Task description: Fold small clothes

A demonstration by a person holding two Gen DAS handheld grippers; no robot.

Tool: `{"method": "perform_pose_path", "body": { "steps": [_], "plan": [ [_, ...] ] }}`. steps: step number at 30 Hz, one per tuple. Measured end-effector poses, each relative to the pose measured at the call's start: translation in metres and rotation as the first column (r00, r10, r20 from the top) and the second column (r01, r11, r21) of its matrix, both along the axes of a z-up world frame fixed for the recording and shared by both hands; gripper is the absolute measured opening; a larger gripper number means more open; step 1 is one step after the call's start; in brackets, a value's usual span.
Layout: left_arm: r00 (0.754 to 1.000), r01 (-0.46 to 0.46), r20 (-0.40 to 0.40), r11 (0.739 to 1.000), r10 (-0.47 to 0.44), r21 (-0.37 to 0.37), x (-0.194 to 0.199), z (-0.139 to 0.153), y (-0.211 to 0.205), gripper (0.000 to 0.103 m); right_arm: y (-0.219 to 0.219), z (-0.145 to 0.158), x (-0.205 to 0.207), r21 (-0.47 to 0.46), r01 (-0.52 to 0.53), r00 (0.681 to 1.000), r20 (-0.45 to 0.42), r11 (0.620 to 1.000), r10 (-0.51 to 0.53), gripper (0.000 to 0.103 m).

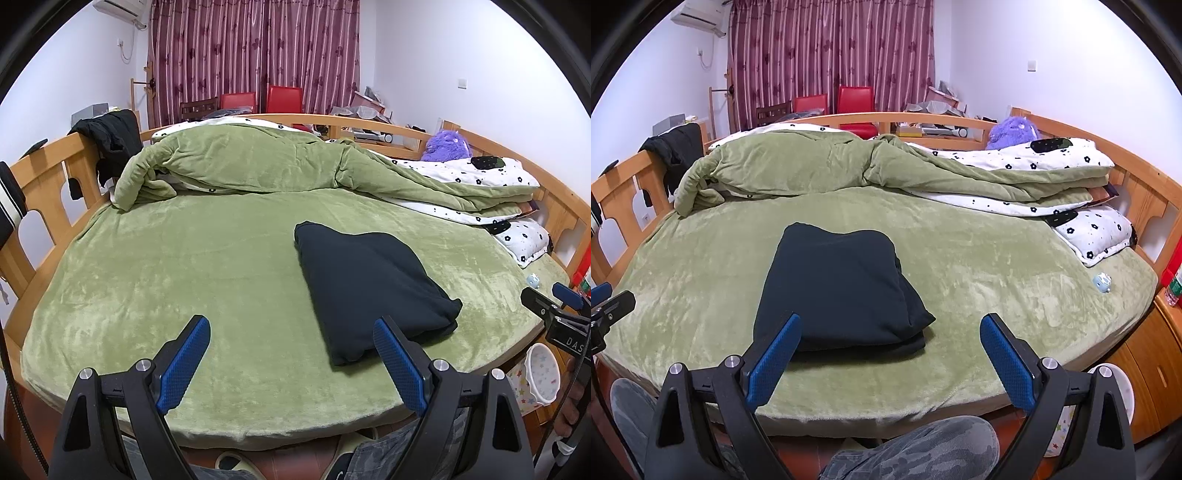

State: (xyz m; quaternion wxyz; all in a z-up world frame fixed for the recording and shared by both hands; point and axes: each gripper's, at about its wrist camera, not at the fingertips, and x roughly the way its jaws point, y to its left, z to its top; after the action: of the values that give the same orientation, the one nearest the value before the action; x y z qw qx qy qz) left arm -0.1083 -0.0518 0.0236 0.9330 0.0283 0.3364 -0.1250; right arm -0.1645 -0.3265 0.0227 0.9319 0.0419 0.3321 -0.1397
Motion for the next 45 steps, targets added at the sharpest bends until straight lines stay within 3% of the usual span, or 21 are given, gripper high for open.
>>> {"method": "perform_pose_path", "body": {
  "steps": [45],
  "plan": [
    [1.0, -0.008, 0.01, 1.0, 0.008, -0.001, 0.0, 0.005, 0.01, 0.09, 0.004, 0.005, -0.004, -0.003, -0.002, 1.0, 0.007, 1.0, 0.002, 0.096]
  ]
}}
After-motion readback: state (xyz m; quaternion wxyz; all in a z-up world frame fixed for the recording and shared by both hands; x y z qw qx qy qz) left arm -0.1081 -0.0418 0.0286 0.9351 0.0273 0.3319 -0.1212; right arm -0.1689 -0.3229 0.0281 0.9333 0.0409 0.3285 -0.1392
